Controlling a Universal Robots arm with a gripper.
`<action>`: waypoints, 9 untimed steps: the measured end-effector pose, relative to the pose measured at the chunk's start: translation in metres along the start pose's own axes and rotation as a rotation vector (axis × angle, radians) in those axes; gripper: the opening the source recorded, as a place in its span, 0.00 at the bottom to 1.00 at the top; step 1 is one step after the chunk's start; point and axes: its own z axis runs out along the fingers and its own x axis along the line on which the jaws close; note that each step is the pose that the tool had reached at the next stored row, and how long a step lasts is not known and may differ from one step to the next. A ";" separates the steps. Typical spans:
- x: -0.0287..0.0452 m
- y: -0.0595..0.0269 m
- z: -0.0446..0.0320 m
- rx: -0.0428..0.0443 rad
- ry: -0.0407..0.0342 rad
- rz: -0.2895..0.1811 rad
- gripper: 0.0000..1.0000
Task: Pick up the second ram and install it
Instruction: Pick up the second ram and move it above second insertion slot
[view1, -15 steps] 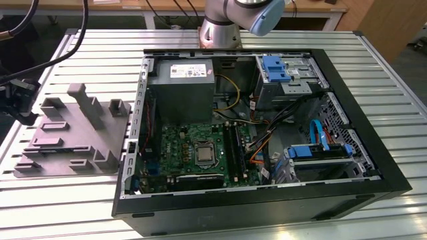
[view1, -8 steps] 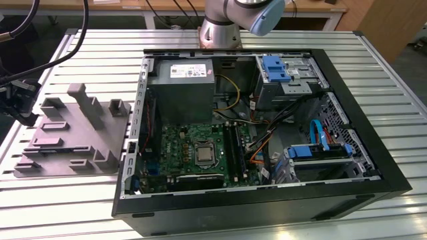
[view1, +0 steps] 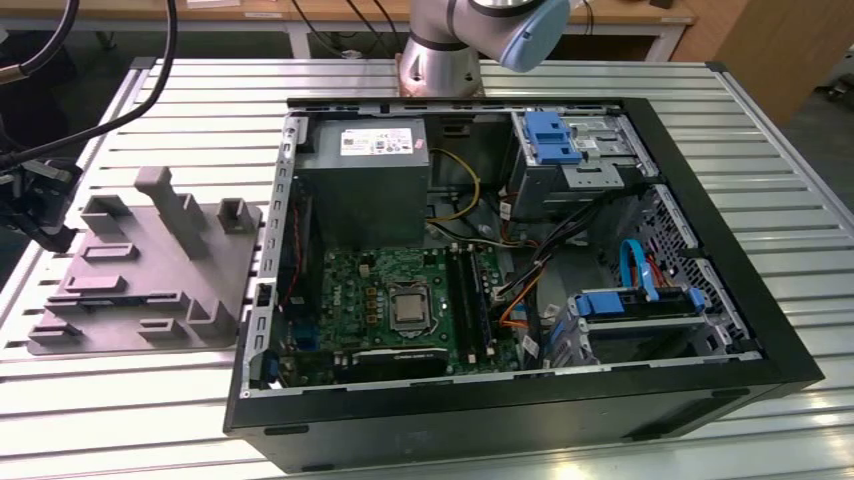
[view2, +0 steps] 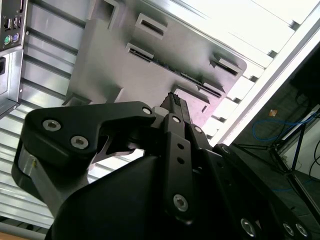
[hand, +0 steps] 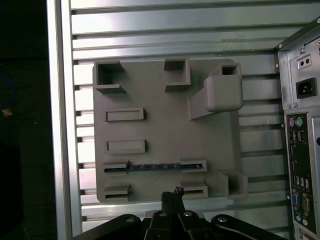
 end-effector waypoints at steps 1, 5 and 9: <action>0.0000 0.0000 0.0000 0.0000 0.0001 -0.002 0.10; 0.0000 0.0000 0.0002 -0.0012 0.0024 -0.054 0.10; 0.0000 0.0000 0.0005 -0.0029 0.0056 -0.126 0.10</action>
